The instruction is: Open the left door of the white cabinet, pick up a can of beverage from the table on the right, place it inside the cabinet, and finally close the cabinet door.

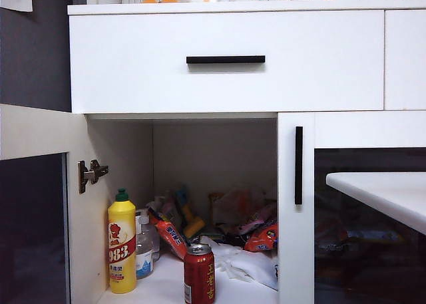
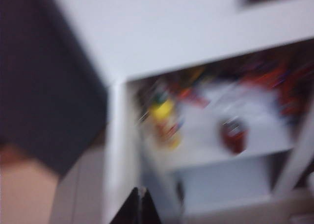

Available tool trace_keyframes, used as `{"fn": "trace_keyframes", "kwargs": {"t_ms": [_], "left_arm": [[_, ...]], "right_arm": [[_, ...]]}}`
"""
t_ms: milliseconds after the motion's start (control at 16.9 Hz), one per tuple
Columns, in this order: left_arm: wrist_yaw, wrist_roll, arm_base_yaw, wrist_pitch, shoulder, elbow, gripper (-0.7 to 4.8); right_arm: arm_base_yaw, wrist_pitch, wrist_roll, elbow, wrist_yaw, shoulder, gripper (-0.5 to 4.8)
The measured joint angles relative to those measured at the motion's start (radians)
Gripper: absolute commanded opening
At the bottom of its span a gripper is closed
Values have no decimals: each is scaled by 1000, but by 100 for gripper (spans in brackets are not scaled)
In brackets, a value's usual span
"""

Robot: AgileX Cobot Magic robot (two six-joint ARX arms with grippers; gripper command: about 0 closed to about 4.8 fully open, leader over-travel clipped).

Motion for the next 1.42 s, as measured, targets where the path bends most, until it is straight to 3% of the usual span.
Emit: {"fn": "trace_keyframes", "kwargs": {"t_ms": [295,354,531,767,1003,1357,1416], "left_arm": [[448,8,564,-112,17,-2,-5],[581,5,724,-117,43,-2,-5],[841,-37,887,-158,150,-2,-5],[882,-73,883,-203,333,-5,-5],[1072,-80,877,-200,342,-6,-5],[1174,-69,872,-235,344,-7,-5],[1180,-66,836,-229,357,-6,-5]], "right_arm": [[-2,102,-52,-40,-13,16,-3],[-2,125,-76,-40,-13,16,-3],[-2,182,-90,-39,-22,17,-3],[-3,189,-90,-39,-30,13,-3],[-3,189,-87,-39,-32,16,-3],[-3,181,-17,-37,-113,78,-4],[-3,180,-10,-37,-113,79,-4]]}}
